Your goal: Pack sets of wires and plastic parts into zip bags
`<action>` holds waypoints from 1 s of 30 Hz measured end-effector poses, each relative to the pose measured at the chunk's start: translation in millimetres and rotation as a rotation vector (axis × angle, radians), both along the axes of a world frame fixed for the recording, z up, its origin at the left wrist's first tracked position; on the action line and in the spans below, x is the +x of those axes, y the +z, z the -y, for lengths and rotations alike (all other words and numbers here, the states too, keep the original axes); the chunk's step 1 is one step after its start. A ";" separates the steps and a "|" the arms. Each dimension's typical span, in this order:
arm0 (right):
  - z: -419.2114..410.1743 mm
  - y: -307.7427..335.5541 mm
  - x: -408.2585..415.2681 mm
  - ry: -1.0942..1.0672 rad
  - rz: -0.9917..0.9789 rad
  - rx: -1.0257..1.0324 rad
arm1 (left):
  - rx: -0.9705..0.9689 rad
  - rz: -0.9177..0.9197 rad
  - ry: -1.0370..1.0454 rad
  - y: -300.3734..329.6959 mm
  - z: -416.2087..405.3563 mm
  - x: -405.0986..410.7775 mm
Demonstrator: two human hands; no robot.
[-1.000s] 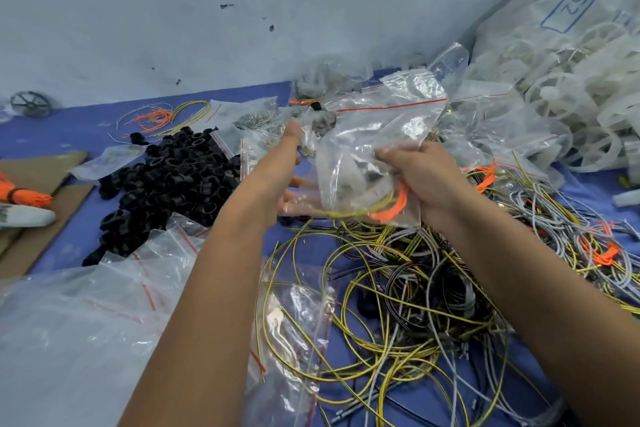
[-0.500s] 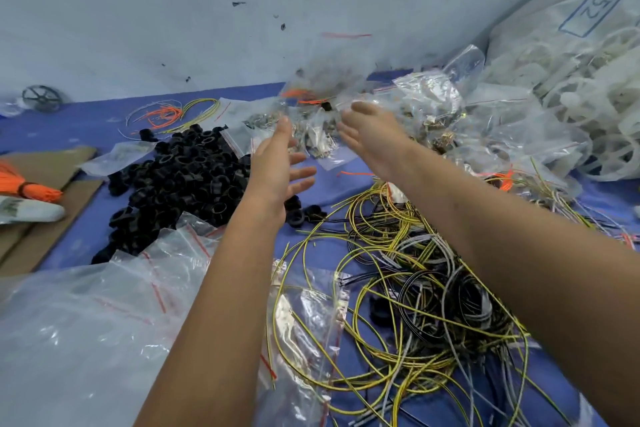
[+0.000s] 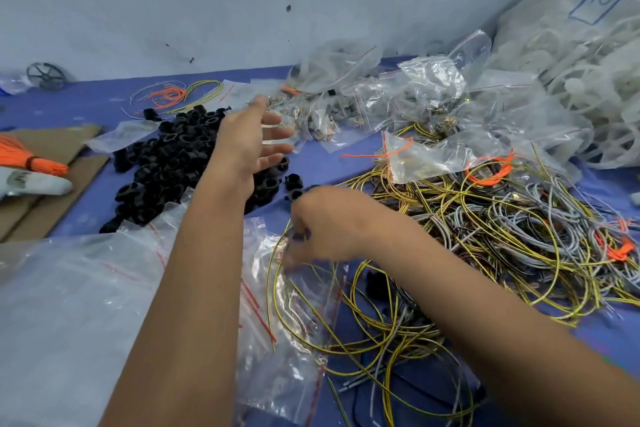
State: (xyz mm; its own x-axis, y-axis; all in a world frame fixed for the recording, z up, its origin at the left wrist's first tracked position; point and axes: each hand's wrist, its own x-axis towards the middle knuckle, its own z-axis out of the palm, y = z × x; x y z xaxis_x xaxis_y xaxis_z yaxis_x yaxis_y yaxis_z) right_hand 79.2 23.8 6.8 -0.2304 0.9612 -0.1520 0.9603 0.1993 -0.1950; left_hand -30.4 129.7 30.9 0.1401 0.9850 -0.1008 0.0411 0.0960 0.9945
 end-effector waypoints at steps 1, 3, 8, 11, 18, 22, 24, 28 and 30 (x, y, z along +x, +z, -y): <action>2.2 0.4 -3.6 0.015 0.069 -0.065 | 0.001 -0.001 0.007 0.9 1.0 -1.5; 3.6 3.3 -4.7 0.046 0.090 -0.171 | 0.010 -0.008 0.009 1.5 2.3 -3.4; -4.7 11.8 11.5 -0.070 -0.133 0.120 | 0.055 -0.102 -0.128 2.0 2.6 -3.5; -8.5 19.1 33.3 -0.274 -0.352 0.444 | 0.154 -0.174 -0.298 -1.6 5.0 0.9; -1.2 52.6 81.9 -0.521 -0.793 1.007 | 0.397 -0.164 -0.381 -5.2 11.6 9.3; 8.0 66.6 103.4 -0.579 -0.781 1.226 | 0.399 -0.228 -0.340 -4.9 11.9 9.1; 11.0 69.4 110.4 -0.607 -0.772 1.311 | 0.366 -0.273 -0.332 -6.1 11.0 9.6; 14.2 72.1 120.5 -0.689 -0.868 1.506 | 0.279 -0.380 -0.327 -14.0 7.0 7.1; 15.0 75.1 123.5 -0.699 -0.927 1.585 | 0.223 -0.416 -0.313 -18.3 3.5 5.1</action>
State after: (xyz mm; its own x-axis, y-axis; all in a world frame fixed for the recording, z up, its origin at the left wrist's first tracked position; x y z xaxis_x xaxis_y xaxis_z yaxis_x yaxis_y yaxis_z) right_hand 202.7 8.8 81.9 0.6973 0.0296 0.7161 0.6592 0.3659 -0.6570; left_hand -25.3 126.2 12.5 0.4216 0.9068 -0.0040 0.4269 -0.1946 0.8831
